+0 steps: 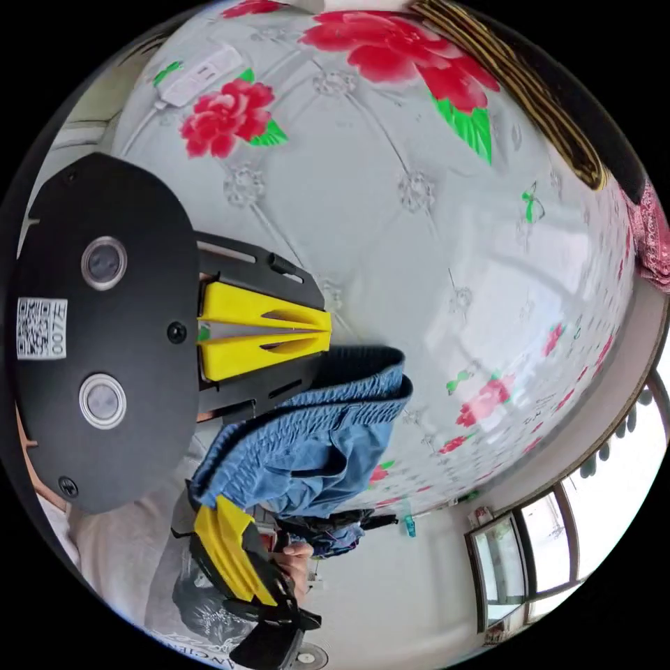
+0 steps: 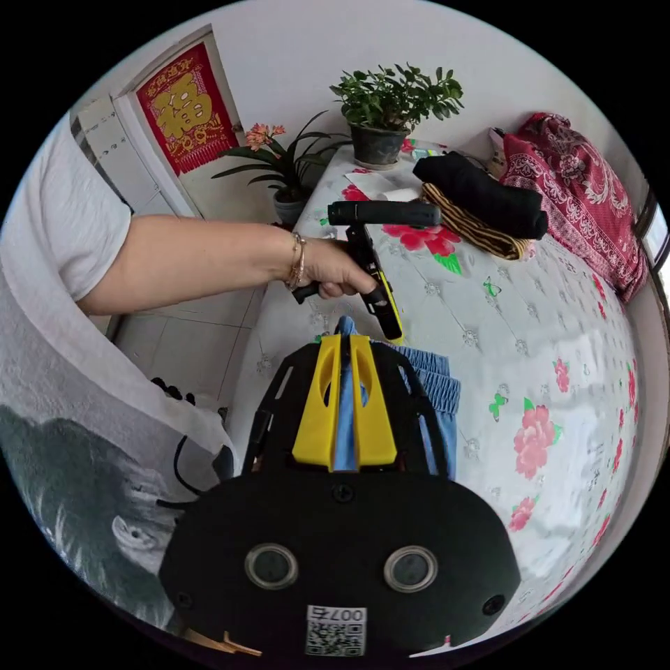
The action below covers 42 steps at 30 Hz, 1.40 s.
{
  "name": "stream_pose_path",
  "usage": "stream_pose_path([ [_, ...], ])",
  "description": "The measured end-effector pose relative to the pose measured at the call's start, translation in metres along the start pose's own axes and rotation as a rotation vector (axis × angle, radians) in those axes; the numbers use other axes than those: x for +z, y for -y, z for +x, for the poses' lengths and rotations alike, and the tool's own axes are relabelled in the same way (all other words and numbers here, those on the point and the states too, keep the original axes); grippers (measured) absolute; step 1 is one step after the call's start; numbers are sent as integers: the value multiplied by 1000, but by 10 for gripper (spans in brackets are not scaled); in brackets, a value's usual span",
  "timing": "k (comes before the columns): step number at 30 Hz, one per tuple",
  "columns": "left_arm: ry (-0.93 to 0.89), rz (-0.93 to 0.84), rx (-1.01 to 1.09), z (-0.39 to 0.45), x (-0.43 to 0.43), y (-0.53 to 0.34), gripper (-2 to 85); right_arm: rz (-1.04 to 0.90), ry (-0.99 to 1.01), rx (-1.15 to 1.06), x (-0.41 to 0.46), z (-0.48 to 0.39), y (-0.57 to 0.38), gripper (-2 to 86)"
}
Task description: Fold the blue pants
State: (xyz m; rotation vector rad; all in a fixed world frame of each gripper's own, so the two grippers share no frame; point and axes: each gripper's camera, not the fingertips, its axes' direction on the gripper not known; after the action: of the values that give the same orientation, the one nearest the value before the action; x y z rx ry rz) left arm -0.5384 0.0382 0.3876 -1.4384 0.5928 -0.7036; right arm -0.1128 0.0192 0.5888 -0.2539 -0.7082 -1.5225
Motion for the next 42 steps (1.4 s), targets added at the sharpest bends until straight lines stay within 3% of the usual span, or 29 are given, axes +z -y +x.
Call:
stream_pose_path([
  [4, 2, 22, -67, 0, -12, -39, -9, -57, -36, -62, 44, -5, 11, 15],
  [8, 7, 71, -153, 15, -10, -75, -8, -86, 123, -81, 77, 1, 24, 32],
  [13, 77, 108, -157, 52, -9, -91, 8, 63, 105, -9, 13, 23, 9, 44],
  [17, 89, 76, -124, 79, 11, -85, 76, -12, -11, 202, -34, 34, -71, 53],
  [21, 130, 68, -136, 88, 20, -85, 93, -206, -132, 524, -58, 8, -169, 52],
  [27, 84, 69, -83, 90, 2, -89, 109, -354, -279, 838, -72, -40, -229, 46],
  [33, 231, -2, 191, 168, 42, -58, 101, -273, -314, 814, -69, -36, -208, 37],
  [42, 278, -158, 160, 148, 113, -25, 84, -229, -223, 627, -44, 0, -170, 10],
])
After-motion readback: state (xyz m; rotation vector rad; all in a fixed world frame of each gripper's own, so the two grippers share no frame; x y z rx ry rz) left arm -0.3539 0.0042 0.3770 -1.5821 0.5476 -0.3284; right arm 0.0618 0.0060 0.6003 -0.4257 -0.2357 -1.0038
